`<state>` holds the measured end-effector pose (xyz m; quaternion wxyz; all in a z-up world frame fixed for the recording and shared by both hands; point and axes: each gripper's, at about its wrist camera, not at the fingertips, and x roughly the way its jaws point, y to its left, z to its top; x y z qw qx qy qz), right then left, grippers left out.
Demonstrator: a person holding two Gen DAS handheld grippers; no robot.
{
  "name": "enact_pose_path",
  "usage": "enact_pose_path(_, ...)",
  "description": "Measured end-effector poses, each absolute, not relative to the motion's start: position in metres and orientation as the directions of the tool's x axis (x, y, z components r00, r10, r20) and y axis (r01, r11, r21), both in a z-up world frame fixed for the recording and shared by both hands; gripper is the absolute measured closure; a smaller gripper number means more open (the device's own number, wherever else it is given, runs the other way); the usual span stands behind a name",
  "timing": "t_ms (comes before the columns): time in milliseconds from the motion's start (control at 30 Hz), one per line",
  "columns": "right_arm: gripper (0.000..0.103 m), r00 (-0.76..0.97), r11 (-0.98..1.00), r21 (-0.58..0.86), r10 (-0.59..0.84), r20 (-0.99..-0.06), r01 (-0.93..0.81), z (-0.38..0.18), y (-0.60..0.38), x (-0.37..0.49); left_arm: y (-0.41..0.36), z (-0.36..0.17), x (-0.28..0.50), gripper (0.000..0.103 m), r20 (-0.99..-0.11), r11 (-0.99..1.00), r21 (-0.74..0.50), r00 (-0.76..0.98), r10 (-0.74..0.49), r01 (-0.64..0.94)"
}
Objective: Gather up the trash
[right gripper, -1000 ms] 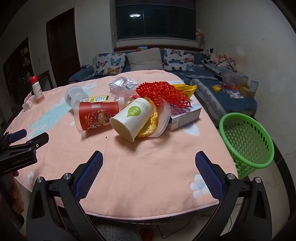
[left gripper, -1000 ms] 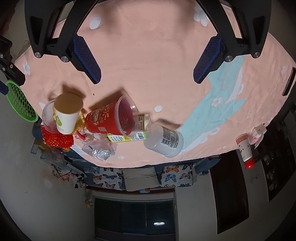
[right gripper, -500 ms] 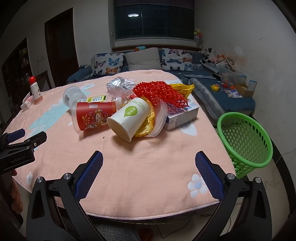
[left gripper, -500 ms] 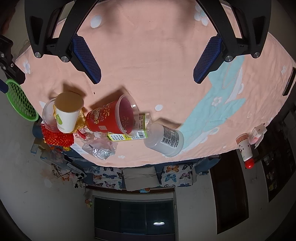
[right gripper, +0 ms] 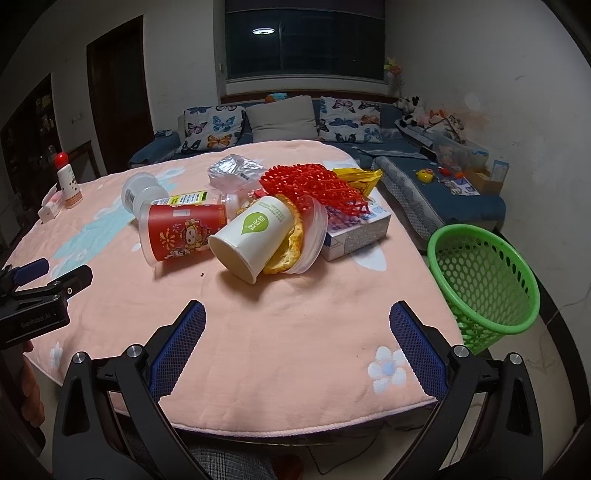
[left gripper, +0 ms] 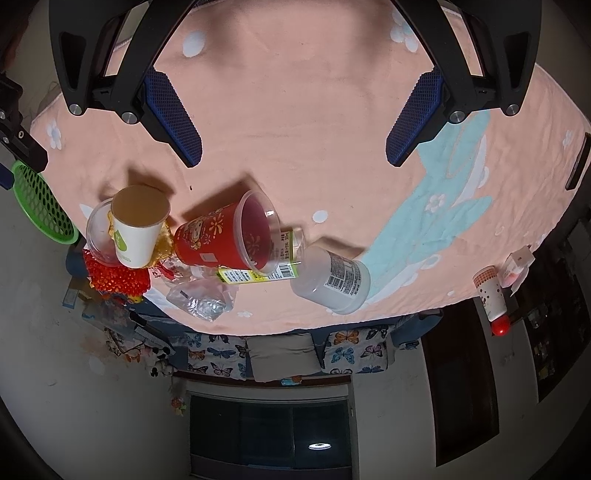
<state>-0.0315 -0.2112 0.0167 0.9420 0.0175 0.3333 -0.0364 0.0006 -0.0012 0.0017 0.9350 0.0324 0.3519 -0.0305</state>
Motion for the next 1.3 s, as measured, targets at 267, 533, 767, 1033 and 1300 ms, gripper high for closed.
enact_pose_path(267,0.004,0.773,0.996,0.009,-0.066,-0.631,0.092,0.016,-0.214,-0.032,-0.004,-0.001,0.002,0.006,-0.667,0.995,0.039,0.744,-0.039,0.088)
enact_pose_path(533,0.004,0.774,0.995,0.005,-0.072,-0.629,0.097,0.016,-0.215,-0.032,-0.007,0.001,0.003,0.006,-0.669,0.994,0.038,0.742,-0.05,0.1)
enact_pose_path(767,0.004,0.776,0.994,0.001,-0.082,-0.625,0.106,0.018,-0.218,-0.034,-0.015,0.004,0.003,0.006,-0.667,0.991,0.041,0.742,-0.068,0.127)
enact_pose_path(1033,0.004,0.771,0.991,-0.008,-0.11,-0.627,0.135,0.019,-0.228,-0.038,-0.026,0.008,0.006,0.006,-0.668,0.984,0.037,0.736,-0.105,0.174)
enact_pose_path(1300,0.004,0.771,0.986,-0.013,-0.137,-0.621,0.165,0.022,-0.24,-0.043,-0.038,0.013,0.009,0.006,-0.667,0.977,0.039,0.733,-0.132,0.212)
